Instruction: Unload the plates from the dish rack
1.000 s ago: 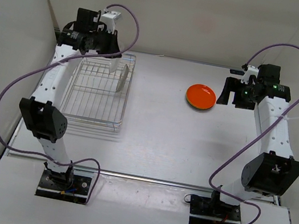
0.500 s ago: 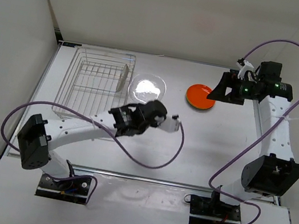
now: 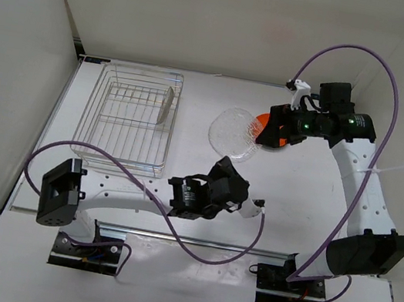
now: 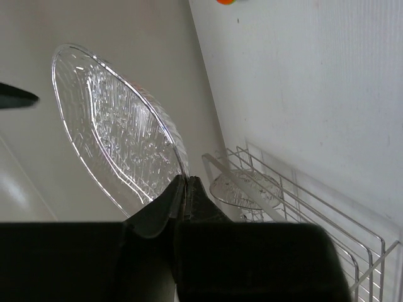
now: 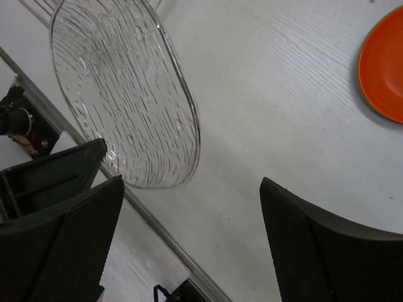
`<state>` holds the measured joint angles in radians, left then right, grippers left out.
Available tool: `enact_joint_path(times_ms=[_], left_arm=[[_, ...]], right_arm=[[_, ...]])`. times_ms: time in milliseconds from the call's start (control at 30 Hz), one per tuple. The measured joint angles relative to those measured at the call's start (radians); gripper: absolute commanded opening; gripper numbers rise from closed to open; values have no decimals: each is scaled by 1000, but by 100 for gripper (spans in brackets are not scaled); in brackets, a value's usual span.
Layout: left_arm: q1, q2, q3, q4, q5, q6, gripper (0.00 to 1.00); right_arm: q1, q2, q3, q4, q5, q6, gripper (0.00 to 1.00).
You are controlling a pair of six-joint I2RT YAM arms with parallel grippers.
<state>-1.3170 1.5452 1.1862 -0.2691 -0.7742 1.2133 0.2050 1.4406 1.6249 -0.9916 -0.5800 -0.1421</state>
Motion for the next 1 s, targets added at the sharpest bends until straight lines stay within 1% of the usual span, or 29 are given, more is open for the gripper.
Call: enact_joint_path(times_ms=[33, 100, 200, 233, 267, 333, 400, 500, 533, 600, 667, 700, 733, 767, 800, 833, 900, 1000], left_arm=[[-4, 14, 12, 1, -1, 2, 11], [-14, 36, 34, 2, -4, 2, 11], [-23, 55, 55, 0, -8, 3, 11], [-26, 61, 64, 1, -10, 2, 11], [-29, 67, 74, 1, -11, 2, 11], [-35, 73, 85, 8, -12, 2, 11], [-39, 73, 88, 12, -13, 2, 11], [-40, 76, 88, 16, -15, 2, 11], [-40, 78, 88, 16, -16, 2, 11], [-40, 84, 88, 15, -18, 1, 11], [-39, 97, 89, 15, -19, 0, 11], [-37, 105, 92, 16, -23, -1, 18], [-34, 114, 98, 15, -25, -1, 27], [-32, 120, 103, 15, -24, -3, 42], [-30, 125, 108, 14, -24, -8, 69], [-27, 127, 117, 5, -26, -15, 73], [-20, 128, 139, -25, -23, -46, 78], [-13, 127, 190, -150, 2, -110, 80]], right_arm=[[7, 1, -5, -1, 10, 0, 88], [20, 2, -11, -1, 24, -2, 84], [22, 2, -16, 1, 32, -4, 69], [22, 2, -18, 1, 35, -4, 53], [22, 3, -19, 1, 37, -9, 43], [22, 6, -19, 4, 39, -2, 29], [22, 8, -19, 5, 41, 0, 29], [22, 8, -23, 7, 40, -1, 21], [22, 8, -27, 7, 40, -1, 9], [19, 8, -34, 14, 41, 1, 0], [19, 8, -36, 20, 38, 11, 0], [19, 8, -36, 23, 39, 11, 0], [19, 8, -36, 25, 41, 11, 0], [18, 8, -36, 27, 46, 11, 0], [18, 8, -36, 29, 50, 9, 0], [19, 8, -37, 28, 53, 8, 0], [20, 8, -37, 29, 69, 7, 0], [20, 17, -36, 29, 101, 4, 0]])
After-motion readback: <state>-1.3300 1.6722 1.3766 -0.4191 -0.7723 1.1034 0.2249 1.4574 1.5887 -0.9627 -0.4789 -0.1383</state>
